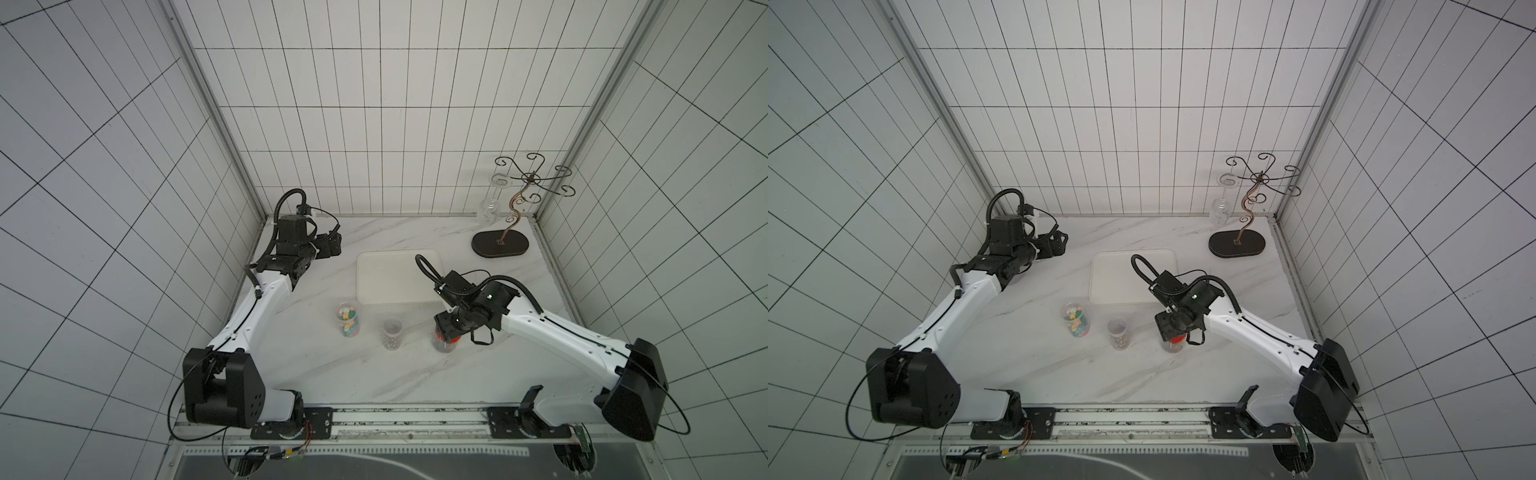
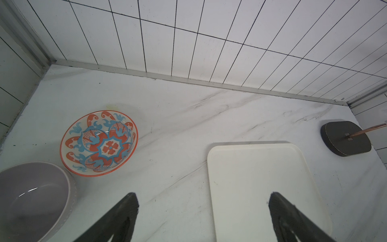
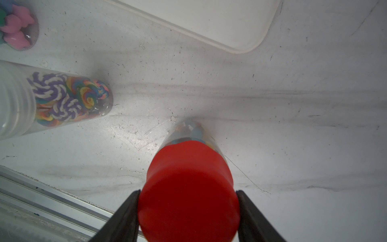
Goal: Pour the candies out of the jar
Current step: Pick up the jar from the center of the board.
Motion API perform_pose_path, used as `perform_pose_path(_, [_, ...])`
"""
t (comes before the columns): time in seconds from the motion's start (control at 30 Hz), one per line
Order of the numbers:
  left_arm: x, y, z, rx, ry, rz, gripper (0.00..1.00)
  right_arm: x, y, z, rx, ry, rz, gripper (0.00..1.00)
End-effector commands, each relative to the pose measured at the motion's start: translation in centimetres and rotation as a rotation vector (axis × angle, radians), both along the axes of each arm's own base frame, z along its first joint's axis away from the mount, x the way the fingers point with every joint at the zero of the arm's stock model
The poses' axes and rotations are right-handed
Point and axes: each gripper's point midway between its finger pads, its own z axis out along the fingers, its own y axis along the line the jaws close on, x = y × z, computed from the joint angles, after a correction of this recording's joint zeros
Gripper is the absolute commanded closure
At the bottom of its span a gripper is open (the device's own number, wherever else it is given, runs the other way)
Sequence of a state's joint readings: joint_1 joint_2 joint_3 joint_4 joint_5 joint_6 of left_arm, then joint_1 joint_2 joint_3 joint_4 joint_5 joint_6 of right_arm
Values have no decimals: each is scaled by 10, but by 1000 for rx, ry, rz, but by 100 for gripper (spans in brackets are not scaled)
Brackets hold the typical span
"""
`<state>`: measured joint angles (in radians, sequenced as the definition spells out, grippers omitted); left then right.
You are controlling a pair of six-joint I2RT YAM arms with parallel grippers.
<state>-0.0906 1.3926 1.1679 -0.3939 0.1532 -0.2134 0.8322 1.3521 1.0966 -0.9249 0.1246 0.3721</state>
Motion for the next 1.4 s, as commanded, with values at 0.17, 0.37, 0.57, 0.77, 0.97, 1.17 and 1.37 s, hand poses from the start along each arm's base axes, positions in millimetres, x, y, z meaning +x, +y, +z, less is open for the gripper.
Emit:
perform_pose_path(0.17, [-4, -25, -2, -68, -4, -144, 3, 9, -9, 21, -40, -41, 26, 58])
perform_pose_path(0.37, [-14, -52, 12, -125, -73, -318, 3, 35, -11, 50, 46, -72, 10, 63])
perform_pose_path(0.57, [-33, -81, 24, -165, -155, -541, 3, 69, -14, 96, 184, -138, 2, 66])
perform_pose_path(0.77, [-61, -107, 30, -195, -240, -799, 3, 94, 1, 142, 417, -173, 67, 70])
perform_pose_path(0.97, [-83, -120, 28, -205, -279, -966, 3, 109, 32, 181, 653, -177, 207, 71])
perform_pose_path(1.17, [-95, -139, 20, -99, -238, -1094, 3, 114, 61, 206, 802, -155, 335, 72])
perform_pose_path(1.37, [-101, -153, 9, -91, -175, -1189, 3, 111, 77, 220, 914, -126, 413, 72])
